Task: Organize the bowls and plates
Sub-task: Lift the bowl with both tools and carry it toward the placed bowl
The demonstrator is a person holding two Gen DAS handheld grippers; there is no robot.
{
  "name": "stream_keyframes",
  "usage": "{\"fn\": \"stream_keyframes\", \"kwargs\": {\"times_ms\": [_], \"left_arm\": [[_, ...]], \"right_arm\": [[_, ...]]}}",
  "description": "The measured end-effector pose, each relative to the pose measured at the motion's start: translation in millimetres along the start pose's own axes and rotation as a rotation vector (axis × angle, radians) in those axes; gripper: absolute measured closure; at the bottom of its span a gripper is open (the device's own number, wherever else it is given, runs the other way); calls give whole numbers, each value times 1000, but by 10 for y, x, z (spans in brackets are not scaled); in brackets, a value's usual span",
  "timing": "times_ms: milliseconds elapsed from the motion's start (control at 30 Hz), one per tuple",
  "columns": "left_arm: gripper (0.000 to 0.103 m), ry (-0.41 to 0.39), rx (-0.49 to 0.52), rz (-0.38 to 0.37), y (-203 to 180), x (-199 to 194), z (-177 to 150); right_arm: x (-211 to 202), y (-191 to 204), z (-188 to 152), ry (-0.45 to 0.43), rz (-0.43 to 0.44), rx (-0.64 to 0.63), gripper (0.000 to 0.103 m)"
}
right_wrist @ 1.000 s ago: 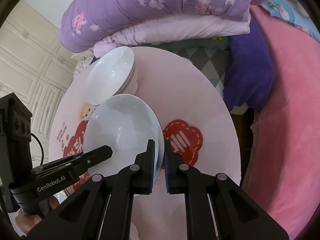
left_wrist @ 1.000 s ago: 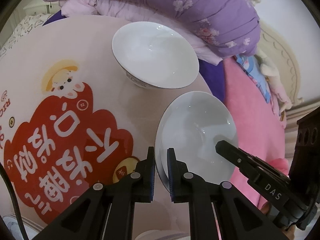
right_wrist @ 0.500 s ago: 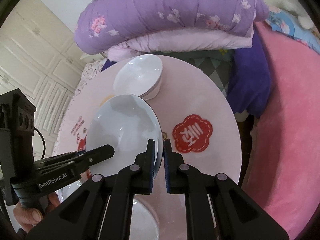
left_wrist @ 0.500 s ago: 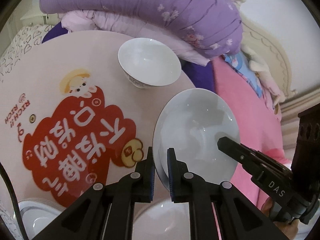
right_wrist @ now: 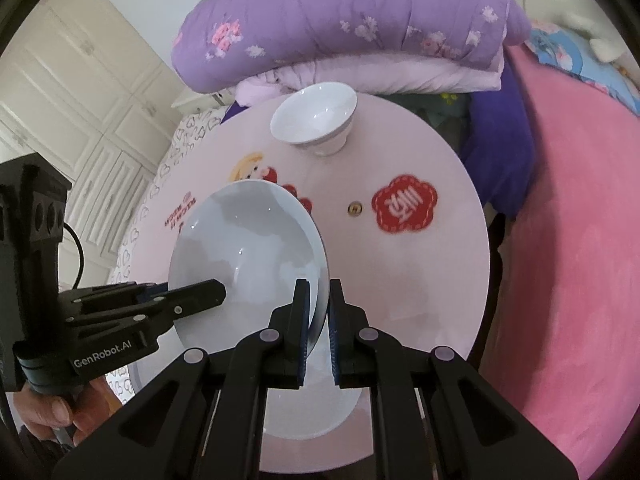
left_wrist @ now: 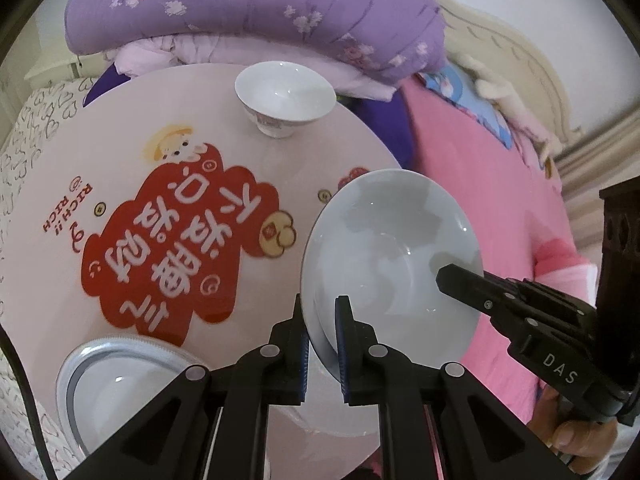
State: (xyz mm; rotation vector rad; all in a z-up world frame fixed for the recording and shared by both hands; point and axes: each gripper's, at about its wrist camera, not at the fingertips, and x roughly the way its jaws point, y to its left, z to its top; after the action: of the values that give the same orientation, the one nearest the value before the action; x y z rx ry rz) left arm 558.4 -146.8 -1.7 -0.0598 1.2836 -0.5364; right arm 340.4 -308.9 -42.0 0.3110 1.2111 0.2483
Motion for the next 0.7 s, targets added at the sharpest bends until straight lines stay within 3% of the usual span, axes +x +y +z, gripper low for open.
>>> {"fn": "stream_keyframes", "kwargs": {"times_ms": [700], "left_arm": [[93, 86, 85, 80, -215, 203, -477]], "right_arm": [[226, -31, -487, 123, -9, -19, 93]]}}
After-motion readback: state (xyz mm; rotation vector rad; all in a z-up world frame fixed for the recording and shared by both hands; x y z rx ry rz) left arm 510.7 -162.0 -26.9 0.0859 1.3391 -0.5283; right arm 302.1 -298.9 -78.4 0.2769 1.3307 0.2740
